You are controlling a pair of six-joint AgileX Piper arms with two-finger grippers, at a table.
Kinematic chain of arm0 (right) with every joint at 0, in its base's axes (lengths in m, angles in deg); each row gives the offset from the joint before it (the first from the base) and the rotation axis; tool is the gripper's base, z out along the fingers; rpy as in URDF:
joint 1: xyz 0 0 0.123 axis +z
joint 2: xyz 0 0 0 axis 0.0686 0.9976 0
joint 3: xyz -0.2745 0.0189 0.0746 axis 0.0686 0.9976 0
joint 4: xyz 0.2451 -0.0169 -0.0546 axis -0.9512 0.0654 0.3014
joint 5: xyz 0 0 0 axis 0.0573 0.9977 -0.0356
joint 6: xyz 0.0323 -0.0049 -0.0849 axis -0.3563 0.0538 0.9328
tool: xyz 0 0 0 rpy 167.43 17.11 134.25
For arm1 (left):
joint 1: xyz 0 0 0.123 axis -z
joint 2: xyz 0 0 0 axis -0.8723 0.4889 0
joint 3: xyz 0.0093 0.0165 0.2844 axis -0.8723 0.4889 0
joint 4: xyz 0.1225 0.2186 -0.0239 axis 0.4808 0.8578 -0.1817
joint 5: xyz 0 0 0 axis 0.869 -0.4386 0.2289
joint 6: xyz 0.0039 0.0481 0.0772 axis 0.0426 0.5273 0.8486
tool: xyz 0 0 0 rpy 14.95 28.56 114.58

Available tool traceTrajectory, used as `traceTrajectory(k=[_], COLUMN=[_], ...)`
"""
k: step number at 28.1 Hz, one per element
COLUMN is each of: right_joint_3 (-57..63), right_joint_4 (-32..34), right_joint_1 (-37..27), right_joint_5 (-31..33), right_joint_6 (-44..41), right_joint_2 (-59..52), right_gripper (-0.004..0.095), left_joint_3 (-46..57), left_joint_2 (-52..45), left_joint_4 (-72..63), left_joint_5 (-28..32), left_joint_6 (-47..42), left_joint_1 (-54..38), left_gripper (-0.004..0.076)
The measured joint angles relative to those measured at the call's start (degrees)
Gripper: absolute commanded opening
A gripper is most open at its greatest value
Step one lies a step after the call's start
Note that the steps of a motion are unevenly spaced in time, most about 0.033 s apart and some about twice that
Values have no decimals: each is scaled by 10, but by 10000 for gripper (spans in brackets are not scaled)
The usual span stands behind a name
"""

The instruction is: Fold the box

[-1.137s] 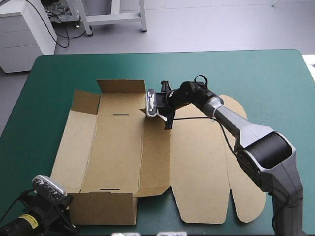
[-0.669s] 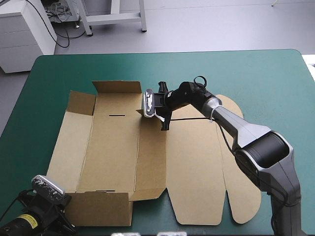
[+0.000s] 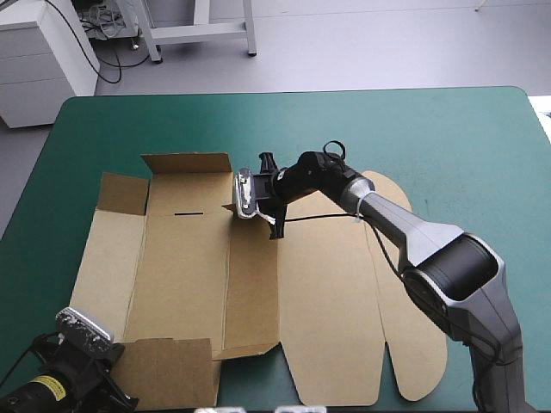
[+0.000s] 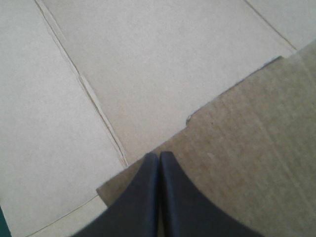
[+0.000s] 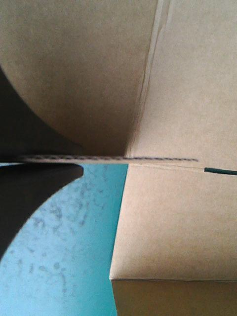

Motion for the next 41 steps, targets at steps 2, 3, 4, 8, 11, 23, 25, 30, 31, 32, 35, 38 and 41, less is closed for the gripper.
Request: traceTrajectory(k=[2,3,4,8,11,23,25,30,31,32,35,38,41], right_joint_3=[0,0,0,0,0,2,3,3,3,3,3,3,4], right_joint_4=[0,0,0,0,0,23,62,246,282,327,426,459,465], right_joint_1=[0,0,0,1,1,4,4,6,6,6,1,-17,-45], right_joint_5=[0,0,0,0,-7,-65,-71,-57,-46,-28,43,112,174], right_joint_6=[-3,-5,-5,-6,-11,-61,-104,-276,-321,-367,-478,-528,-564], right_joint_2=[0,0,0,0,0,-25,-47,-103,-110,-117,-131,-140,-152], right_gripper=[-20,-20,-20,0,101,302,302,284,274,262,238,194,120], left_joint_3=[0,0,0,0,0,0,0,0,0,0,0,0,0], left_joint_2=[0,0,0,0,0,0,0,0,0,0,0,0,0], left_joint_4=[0,0,0,0,0,0,0,0,0,0,0,0,0], left_joint_5=[0,0,0,0,0,-1,-1,-1,-1,-1,-2,-2,-2], left_joint_6=[0,0,0,0,0,0,0,0,0,0,0,0,0], left_joint_1=[0,0,0,0,0,0,0,0,0,0,0,0,0], left_gripper=[-10,-10,-10,-10,-10,-10,-10,-10,-10,-10,-10,-10,-10])
